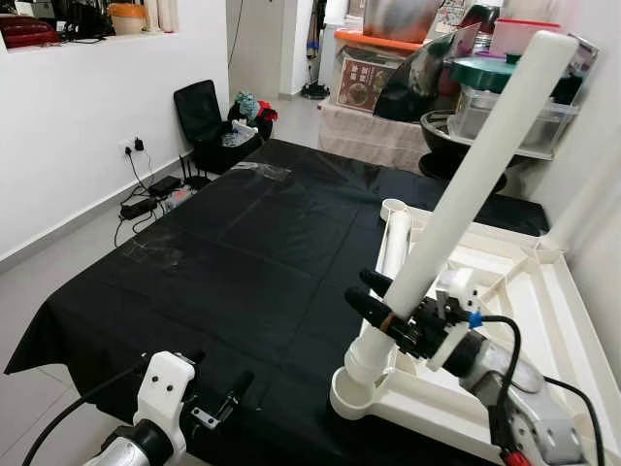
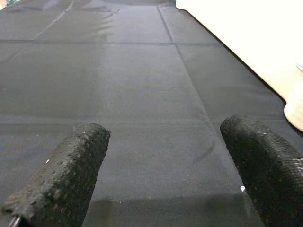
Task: Building children table
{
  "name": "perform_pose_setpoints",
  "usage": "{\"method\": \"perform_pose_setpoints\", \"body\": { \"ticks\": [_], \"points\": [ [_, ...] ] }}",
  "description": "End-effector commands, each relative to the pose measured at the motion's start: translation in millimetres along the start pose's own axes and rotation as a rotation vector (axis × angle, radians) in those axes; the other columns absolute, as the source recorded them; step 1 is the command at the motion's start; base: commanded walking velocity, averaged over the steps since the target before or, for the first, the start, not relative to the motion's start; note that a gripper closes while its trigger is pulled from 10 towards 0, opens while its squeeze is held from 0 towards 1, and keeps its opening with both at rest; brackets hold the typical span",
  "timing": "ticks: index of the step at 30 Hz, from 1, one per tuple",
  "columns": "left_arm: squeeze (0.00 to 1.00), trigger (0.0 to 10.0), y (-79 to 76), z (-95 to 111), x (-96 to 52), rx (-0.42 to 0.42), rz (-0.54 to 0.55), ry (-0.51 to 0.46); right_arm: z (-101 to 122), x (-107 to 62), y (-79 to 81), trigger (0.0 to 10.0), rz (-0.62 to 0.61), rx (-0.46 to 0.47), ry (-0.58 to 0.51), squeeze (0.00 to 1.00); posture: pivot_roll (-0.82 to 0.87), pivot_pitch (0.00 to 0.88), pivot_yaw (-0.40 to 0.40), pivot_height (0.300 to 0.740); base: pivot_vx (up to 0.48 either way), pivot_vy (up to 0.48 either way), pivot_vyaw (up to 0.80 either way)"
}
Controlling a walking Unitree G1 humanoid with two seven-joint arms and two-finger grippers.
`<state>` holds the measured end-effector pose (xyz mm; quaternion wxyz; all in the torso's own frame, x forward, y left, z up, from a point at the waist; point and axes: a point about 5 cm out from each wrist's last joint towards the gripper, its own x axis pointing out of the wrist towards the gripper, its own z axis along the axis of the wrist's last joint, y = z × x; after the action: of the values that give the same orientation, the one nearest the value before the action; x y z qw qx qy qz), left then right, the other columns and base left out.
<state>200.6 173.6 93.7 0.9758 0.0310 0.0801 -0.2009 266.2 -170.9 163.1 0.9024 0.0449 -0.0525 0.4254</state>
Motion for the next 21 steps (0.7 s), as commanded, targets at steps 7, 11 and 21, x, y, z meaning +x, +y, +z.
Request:
{"method": "perform_pose_setpoints", "body": {
  "ticks": [7,11,21],
  "points": [
    [0.0,10.0,-3.7,-3,3.9,-0.005,-0.01,0.004,-16,-8.6,13.9,10.0,0.083,0.068,0.095,0.0,0.11,0.0,-0.076,0.74,0.0,0.0,0.0],
    [0.0,10.0,-2.8,-5,3.8,-0.009,-0.006,0.004,-20,-6.5,20.8,10.0,0.128,0.077,0.115,0.0,0.12,0.0,-0.081,0.74,0.0,0.0,0.0],
    [0.0,10.0,-0.2,-8,3.5,-0.012,-0.001,0.008,-29,2.3,25.0,10.0,0.159,0.085,0.131,0.0,0.13,0.0,-0.082,0.74,0.0,0.0,0.0]
  ]
}}
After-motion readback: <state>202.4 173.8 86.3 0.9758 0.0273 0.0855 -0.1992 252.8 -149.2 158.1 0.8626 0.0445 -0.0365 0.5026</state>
